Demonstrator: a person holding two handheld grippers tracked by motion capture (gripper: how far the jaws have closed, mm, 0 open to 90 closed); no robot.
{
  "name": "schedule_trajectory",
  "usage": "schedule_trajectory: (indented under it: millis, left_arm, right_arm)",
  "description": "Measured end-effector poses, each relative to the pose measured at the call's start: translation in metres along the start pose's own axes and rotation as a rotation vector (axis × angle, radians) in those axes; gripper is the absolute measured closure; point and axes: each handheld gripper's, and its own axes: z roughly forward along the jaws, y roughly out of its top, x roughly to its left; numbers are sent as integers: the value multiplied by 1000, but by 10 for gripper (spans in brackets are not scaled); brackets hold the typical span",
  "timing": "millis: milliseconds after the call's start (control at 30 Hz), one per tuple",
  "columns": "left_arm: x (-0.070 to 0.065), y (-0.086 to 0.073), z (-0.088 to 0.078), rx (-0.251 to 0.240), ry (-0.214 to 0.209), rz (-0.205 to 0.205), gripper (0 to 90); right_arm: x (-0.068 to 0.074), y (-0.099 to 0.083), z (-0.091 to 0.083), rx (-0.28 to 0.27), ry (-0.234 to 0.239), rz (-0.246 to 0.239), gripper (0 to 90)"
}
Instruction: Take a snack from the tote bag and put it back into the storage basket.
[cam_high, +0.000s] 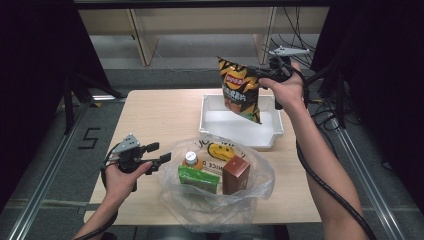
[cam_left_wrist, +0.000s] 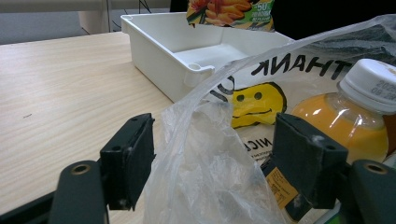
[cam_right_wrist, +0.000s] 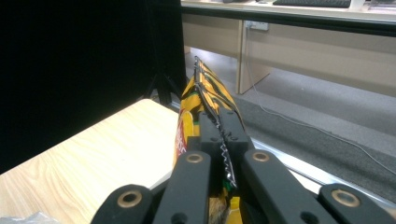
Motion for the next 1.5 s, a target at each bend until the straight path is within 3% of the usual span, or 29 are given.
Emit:
schedule_trajectory:
  millis: [67, 133, 467, 533, 600, 700, 933, 1000, 1100, 1233, 1267, 1300, 1500]
  left_arm:
    - [0, 0, 0, -4, -5, -2, 291]
    - [0, 0, 0, -3, -4, -1, 291]
    - [0, -1, 1, 3, -3, -1, 290]
    - [0, -1, 1, 2, 1, -2, 289]
    - [1, -1, 1, 1, -6, -2, 289]
    - [0, -1, 1, 2, -2, -3, 287]
    - [0, -2, 2, 7, 0, -11, 285]
    - [0, -2, 3, 4, -4, -13, 284]
    - [0, -2, 3, 7, -2, 0, 283]
    - [0, -2, 3, 7, 1, -12, 282]
    - [0, -2, 3, 7, 1, -13, 281]
    - [0, -2, 3, 8, 2, -13, 282]
    - [0, -2, 3, 11, -1, -3, 281]
  right_arm:
    - [1, -1, 2, 11, 4, 18, 900]
    - [-1, -3, 5, 10, 1, 1, 900]
    - [-5, -8, 17, 34, 9, 22, 900]
    - [-6, -9, 19, 28, 7, 8, 900]
    - [-5, -10, 20, 41, 19, 30, 900]
    - [-8, -13, 24, 39, 11, 16, 900]
    - [-10, -15, 28, 60, 18, 39, 900]
    - [-11, -16, 29, 56, 16, 23, 900]
    - [-11, -17, 31, 61, 15, 28, 900]
    - [-12, -19, 33, 77, 18, 44, 900]
    - [-14, -20, 35, 74, 17, 23, 900]
    - [-13, -21, 35, 79, 23, 49, 900]
    - [-15, -24, 40, 80, 21, 39, 900]
